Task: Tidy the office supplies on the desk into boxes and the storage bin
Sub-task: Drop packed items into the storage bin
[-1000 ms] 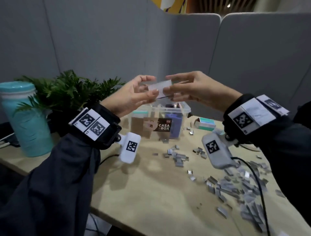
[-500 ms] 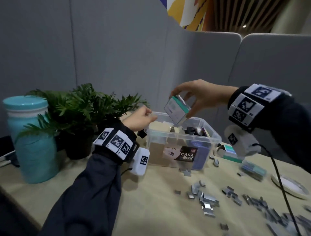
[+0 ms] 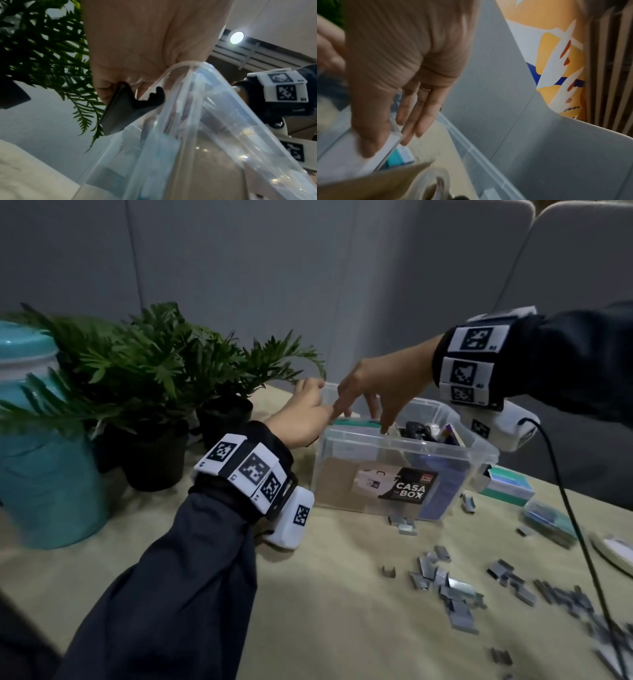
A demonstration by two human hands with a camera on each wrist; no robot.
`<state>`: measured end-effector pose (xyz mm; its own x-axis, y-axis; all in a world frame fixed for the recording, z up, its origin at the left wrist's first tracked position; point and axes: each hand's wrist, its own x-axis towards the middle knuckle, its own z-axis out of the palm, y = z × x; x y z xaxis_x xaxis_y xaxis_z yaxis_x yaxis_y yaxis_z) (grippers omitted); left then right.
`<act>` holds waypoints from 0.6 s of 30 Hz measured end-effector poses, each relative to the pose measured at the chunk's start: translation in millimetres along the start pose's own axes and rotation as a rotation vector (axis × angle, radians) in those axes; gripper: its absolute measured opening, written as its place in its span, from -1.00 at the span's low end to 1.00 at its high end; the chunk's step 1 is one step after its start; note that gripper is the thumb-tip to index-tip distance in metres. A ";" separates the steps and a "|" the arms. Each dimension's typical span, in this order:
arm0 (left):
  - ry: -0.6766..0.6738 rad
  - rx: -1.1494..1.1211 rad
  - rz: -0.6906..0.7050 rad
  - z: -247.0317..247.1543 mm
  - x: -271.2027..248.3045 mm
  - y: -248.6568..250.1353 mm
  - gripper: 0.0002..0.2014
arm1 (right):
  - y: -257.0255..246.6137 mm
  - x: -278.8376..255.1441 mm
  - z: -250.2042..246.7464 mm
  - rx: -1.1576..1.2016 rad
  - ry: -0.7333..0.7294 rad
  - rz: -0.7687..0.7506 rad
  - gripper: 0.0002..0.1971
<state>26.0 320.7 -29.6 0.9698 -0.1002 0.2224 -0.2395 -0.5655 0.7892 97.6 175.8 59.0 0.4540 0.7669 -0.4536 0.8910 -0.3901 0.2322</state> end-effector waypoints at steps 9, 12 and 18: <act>-0.011 0.010 0.009 2.5 1.0 -3.7 -0.49 | -13.2 31.0 21.3 -0.713 0.042 -0.124 -0.69; -0.006 0.019 0.013 2.5 4.0 -6.0 -0.49 | -16.3 35.3 24.4 -0.791 0.140 -0.216 -0.68; 0.008 0.029 0.030 3.6 1.9 -5.2 -0.51 | -23.2 32.2 37.9 -0.832 0.263 -0.222 -0.66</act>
<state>29.3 320.5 -35.3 0.9618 -0.1105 0.2506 -0.2668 -0.5857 0.7654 91.6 190.3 6.4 0.1658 0.9123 -0.3745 0.6228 0.1976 0.7570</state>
